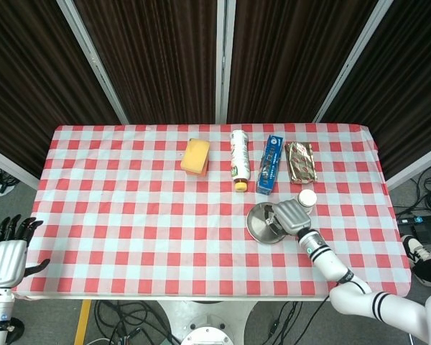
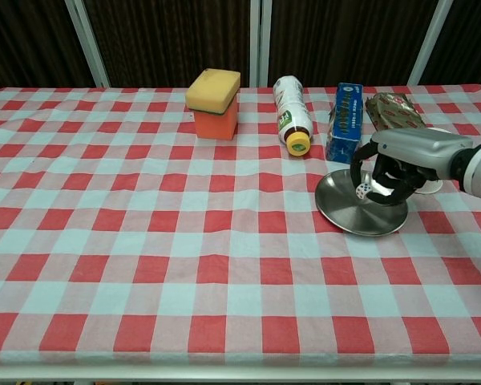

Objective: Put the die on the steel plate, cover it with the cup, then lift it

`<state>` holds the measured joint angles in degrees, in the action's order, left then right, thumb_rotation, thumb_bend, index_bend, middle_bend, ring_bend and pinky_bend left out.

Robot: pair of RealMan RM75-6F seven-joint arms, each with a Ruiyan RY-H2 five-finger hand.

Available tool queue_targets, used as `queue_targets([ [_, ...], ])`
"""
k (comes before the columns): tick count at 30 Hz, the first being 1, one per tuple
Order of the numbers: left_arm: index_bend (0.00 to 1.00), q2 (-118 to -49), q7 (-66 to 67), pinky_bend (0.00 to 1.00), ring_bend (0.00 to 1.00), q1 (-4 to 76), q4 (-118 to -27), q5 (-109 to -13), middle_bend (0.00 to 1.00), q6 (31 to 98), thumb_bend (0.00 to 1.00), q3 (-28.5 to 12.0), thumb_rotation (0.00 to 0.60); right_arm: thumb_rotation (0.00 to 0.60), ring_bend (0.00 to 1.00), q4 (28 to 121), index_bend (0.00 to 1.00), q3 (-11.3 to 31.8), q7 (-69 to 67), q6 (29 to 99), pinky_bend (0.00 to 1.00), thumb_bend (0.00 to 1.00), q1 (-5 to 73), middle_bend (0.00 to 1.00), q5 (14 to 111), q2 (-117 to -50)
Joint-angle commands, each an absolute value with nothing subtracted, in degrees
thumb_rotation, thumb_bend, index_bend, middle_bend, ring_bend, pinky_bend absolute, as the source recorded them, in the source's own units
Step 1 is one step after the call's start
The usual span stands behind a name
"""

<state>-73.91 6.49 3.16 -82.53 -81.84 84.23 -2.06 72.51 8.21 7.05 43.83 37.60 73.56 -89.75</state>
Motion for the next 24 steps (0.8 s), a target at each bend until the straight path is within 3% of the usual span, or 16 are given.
queue_targets([
  [1, 0.19, -74.01, 6.41, 0.03, 0.05, 3.08, -82.35, -81.86, 0.14, 84.28, 0.03, -2.01, 0.6, 0.6, 0.9, 71.9, 0.46, 7.87, 9.04, 42.44, 0.92, 0.33, 38.62, 0.88, 72.27, -90.66],
  [6, 0.19, -74.01, 6.26, 0.03, 0.05, 2.99, -82.24, -82.0, 0.14, 84.57, 0.03, -2.1, 0.6, 0.6, 0.89, 75.98, 0.2, 7.46, 10.34, 44.02, 0.92, 0.3, 38.44, 0.88, 72.39, -88.35],
  [9, 0.19, -73.99, 6.21, 0.03, 0.05, 3.01, -82.26, -82.12, 0.14, 84.63, 0.03, -2.13, 0.6, 0.6, 0.87, 80.69, 0.11, 7.75, 9.35, 47.57, 0.92, 0.25, 37.05, 0.88, 73.64, -84.92],
  [13, 0.19, -74.1, 6.09, 0.03, 0.05, 2.99, -82.12, -82.29, 0.14, 84.66, 0.03, -2.05, 0.6, 0.6, 0.8, 86.83, 0.09, 8.21, 2.91, 54.88, 0.91, 0.23, 32.99, 0.81, 76.41, -79.24],
  [19, 0.19, -74.23, 5.88, 0.03, 0.05, 3.09, -81.95, -82.36, 0.14, 84.47, 0.03, -2.08, 0.6, 0.6, 0.64, 86.96, 0.18, 8.79, -8.83, 66.2, 0.83, 0.22, 25.71, 0.68, 78.45, -73.49],
  [22, 0.19, -74.38, 5.78, 0.03, 0.05, 3.29, -81.94, -82.68, 0.14, 84.35, 0.03, -2.05, 0.6, 0.6, 0.5, 85.22, 0.19, 8.89, -16.11, 65.56, 0.67, 0.21, 23.72, 0.56, 75.98, -72.16],
  [24, 0.19, -74.44, 5.87, 0.03, 0.05, 3.47, -82.0, -82.82, 0.14, 84.05, 0.03, -1.96, 0.6, 0.6, 0.36, 83.17, 0.2, 8.97, -21.32, 63.34, 0.5, 0.21, 23.36, 0.44, 74.62, -71.81],
])
